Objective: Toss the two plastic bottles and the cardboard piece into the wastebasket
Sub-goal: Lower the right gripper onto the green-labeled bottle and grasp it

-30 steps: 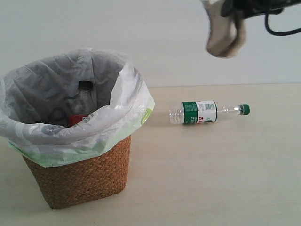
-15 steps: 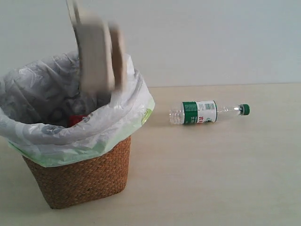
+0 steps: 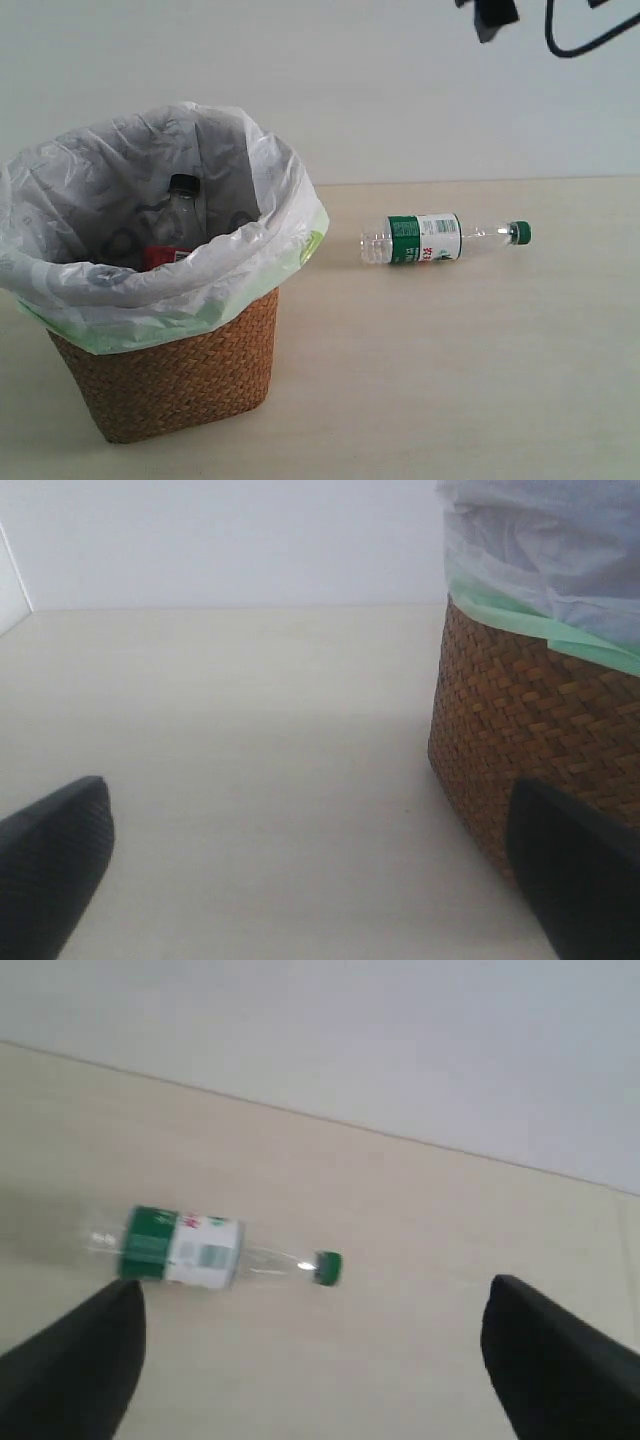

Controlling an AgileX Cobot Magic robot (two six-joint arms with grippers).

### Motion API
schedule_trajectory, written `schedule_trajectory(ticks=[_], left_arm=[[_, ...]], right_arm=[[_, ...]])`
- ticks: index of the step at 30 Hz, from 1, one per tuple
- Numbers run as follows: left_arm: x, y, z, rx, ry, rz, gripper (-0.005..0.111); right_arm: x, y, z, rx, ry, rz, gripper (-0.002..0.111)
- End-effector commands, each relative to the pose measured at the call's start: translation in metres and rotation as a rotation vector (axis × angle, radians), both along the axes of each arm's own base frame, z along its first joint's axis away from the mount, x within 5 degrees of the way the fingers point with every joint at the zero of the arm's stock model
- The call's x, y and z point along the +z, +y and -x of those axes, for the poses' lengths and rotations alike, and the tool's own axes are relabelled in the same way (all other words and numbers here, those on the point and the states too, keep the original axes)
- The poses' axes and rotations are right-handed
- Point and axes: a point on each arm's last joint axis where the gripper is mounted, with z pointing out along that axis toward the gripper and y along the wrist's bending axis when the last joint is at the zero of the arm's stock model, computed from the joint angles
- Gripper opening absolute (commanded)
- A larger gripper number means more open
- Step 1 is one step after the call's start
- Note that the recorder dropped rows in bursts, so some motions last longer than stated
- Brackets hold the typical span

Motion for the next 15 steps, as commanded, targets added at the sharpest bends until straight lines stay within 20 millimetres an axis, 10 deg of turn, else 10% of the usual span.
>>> schedule_trajectory(ticks=[1, 15], left_arm=[[0.002, 0.000, 0.000, -0.005, -0.015, 0.010, 0.108], [0.002, 0.000, 0.000, -0.005, -0.015, 0.010, 0.108]], right_arm=[[-0.033, -0.006, -0.016, -0.044, 0.058, 0.173, 0.081], [-0.141, 0.020, -0.065, -0.096, 0.274, 0.210, 0.070]])
